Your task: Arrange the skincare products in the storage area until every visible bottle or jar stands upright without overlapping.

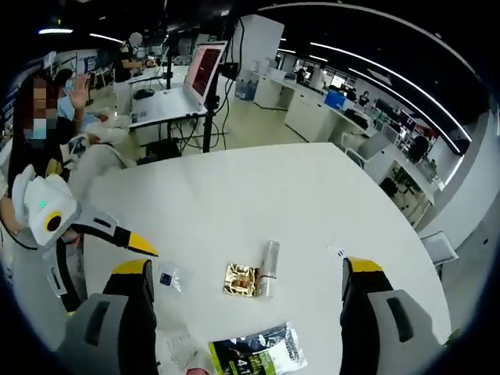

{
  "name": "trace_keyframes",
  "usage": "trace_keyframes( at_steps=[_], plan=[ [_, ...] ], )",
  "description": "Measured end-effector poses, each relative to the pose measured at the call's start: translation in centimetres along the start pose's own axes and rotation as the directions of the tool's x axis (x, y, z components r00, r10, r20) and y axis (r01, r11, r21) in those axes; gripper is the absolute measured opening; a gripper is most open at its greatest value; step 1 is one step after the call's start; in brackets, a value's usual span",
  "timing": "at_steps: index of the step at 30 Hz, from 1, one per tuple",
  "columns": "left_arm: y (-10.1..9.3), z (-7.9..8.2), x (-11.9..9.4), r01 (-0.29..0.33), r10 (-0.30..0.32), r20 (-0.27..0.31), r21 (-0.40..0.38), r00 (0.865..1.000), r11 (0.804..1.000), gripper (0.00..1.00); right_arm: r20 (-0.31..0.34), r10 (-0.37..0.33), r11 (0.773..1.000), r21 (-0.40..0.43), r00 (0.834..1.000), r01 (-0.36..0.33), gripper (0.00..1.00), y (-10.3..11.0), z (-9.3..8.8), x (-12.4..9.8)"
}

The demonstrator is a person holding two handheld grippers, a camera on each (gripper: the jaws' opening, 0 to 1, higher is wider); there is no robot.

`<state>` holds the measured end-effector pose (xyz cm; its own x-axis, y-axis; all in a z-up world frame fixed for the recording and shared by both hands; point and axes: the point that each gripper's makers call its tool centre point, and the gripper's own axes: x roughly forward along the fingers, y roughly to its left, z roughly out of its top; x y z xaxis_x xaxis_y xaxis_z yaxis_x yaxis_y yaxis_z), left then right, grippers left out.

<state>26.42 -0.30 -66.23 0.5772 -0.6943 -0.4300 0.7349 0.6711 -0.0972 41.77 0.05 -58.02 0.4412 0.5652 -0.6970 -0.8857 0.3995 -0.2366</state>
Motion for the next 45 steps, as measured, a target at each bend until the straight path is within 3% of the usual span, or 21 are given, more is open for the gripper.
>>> trace_keyframes(
  at_steps=[9, 15, 22, 24, 31, 45],
  plan=[
    [-0.1, 0.2, -0.1, 0.0, 0.0, 0.007, -0.005, 1.0, 1.0, 0.98, -0.155, 0.04, 0.997, 0.076, 0.987, -0.028, 0.95, -1.4, -4.4, 5.2],
    [0.2, 0.5, -0.3, -0.008, 0.009, 0.023, -0.028, 1.0, 1.0, 0.99, -0.203, 0.049, 0.995, 0.091, 0.978, -0.03, 0.87, -2.3, -6.3, 7.5],
    [0.4, 0.9, -0.4, -0.012, 0.014, 0.04, -0.038, 0.999, 0.999, 0.99, -0.291, 0.08, 0.993, 0.11, 0.953, -0.05, 0.77, -2.7, -8.8, 10.6],
    [0.4, 0.9, -0.4, -0.01, 0.011, 0.04, -0.04, 0.999, 0.999, 0.99, -0.304, 0.085, 0.993, 0.107, 0.949, -0.054, 0.72, -2.7, -9.2, 11.0],
    [0.3, 0.9, -0.3, -0.005, 0.007, 0.035, -0.036, 0.999, 0.999, 0.98, -0.333, 0.081, 0.991, 0.127, 0.94, -0.04, 0.4, -3.3, -10.7, 12.1],
    [0.3, 0.9, 0.0, -0.008, 0.009, 0.033, -0.036, 0.999, 0.999, 0.99, -0.413, 0.117, 0.988, 0.138, 0.903, -0.065, 0.34, -3.5, -13.0, 14.7]
  ],
)
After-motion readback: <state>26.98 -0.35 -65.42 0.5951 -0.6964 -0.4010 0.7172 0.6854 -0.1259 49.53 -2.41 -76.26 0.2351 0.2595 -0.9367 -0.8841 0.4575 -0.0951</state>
